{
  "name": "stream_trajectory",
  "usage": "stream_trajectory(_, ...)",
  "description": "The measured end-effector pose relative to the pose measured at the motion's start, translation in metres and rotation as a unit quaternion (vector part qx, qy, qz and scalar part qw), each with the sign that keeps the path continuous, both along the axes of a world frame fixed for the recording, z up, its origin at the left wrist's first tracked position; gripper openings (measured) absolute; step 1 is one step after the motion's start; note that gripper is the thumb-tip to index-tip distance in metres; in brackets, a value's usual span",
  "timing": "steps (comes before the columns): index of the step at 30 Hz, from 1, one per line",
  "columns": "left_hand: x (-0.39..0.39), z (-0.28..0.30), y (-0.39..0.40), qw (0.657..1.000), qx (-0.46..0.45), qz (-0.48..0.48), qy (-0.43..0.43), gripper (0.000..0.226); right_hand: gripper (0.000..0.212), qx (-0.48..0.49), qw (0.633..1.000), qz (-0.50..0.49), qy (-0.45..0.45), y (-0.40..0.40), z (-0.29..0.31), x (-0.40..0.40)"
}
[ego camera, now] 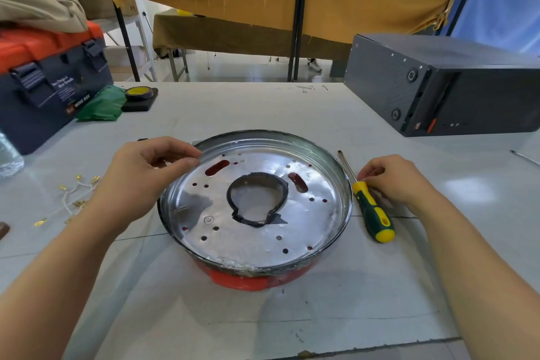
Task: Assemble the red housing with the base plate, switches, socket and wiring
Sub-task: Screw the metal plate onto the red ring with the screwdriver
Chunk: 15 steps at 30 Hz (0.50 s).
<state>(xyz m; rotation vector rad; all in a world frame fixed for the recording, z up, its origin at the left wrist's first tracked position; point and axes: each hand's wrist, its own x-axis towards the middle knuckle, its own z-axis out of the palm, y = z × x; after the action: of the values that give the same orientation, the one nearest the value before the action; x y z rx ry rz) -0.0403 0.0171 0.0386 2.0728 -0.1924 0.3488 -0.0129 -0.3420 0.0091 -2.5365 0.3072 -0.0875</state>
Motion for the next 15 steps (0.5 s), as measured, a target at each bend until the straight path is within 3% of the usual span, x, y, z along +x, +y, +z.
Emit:
stream_trajectory(8,0.0024,0.0024,0.0005,1.0,0.009,-0.001,-0.002,0.01,0.009,-0.045,0.998,-0.04,0.028,-0.0003,-0.0007,0.0025)
stream_trajectory(15,0.0042,0.0018,-0.0005,1.0,0.014,-0.005,-0.005,0.012,0.007,-0.023,0.998,-0.054,-0.002,0.0038,-0.0026,0.0016)
